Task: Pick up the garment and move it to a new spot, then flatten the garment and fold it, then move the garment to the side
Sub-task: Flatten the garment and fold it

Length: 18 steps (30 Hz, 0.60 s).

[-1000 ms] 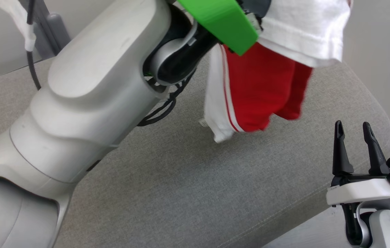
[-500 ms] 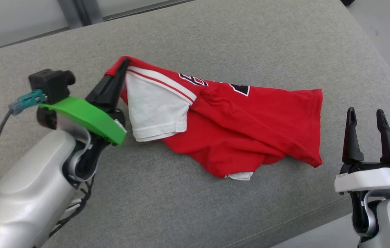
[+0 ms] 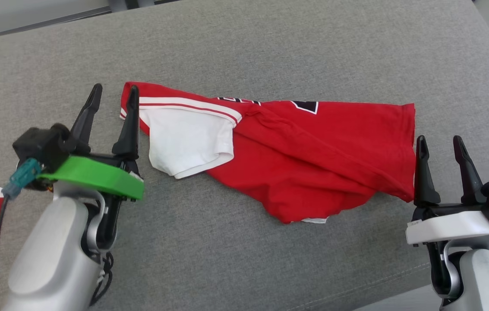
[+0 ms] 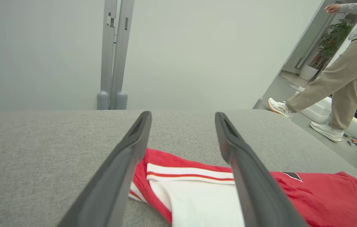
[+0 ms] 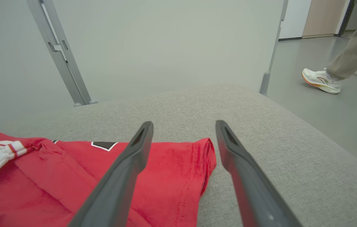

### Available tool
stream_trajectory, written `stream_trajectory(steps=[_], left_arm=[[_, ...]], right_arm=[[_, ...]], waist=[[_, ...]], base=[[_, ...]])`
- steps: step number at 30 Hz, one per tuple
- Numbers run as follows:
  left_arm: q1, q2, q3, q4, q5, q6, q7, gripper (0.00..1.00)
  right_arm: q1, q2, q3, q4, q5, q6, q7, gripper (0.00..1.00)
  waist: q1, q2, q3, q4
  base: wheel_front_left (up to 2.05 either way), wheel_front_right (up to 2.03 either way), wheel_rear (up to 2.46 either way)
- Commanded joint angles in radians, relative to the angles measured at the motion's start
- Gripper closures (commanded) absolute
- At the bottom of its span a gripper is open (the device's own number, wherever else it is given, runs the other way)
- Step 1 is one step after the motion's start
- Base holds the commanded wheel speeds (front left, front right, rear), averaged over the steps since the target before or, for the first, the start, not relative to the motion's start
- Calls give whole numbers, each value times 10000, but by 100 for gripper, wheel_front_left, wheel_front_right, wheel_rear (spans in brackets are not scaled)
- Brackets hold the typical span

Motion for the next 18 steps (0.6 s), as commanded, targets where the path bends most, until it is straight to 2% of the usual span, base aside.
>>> stream_trajectory(steps=[1,4,8,12,18], left_arm=[[603,-248,468,-255,527,61,-27,0],[1771,-859,1065,-445,1457,-3,-10,0],[2587,-1431,1139,430,2022,-197,-17,0],[2350,-1927,1251,1448,2347,-210,-17,0],[1599,-2343,1269,2706,2584,-574,-16,0]], right_arm=[[94,-17,-2,1,-49,-14,-2,0],[73,-17,45,4,-95,-14,-2,0],[58,-10,185,3,-155,-14,-2,0],[-11,-17,270,27,-180,-14,-2,0],[21,-17,340,65,-163,-14,-2,0]], waist=[[0,-1,-42,186],[0,-1,-150,316],[0,-1,-259,460],[0,-1,-266,504],[0,-1,-241,349]], base=[[0,0,0],[0,0,0],[0,0,0],[0,0,0],[0,0,0]])
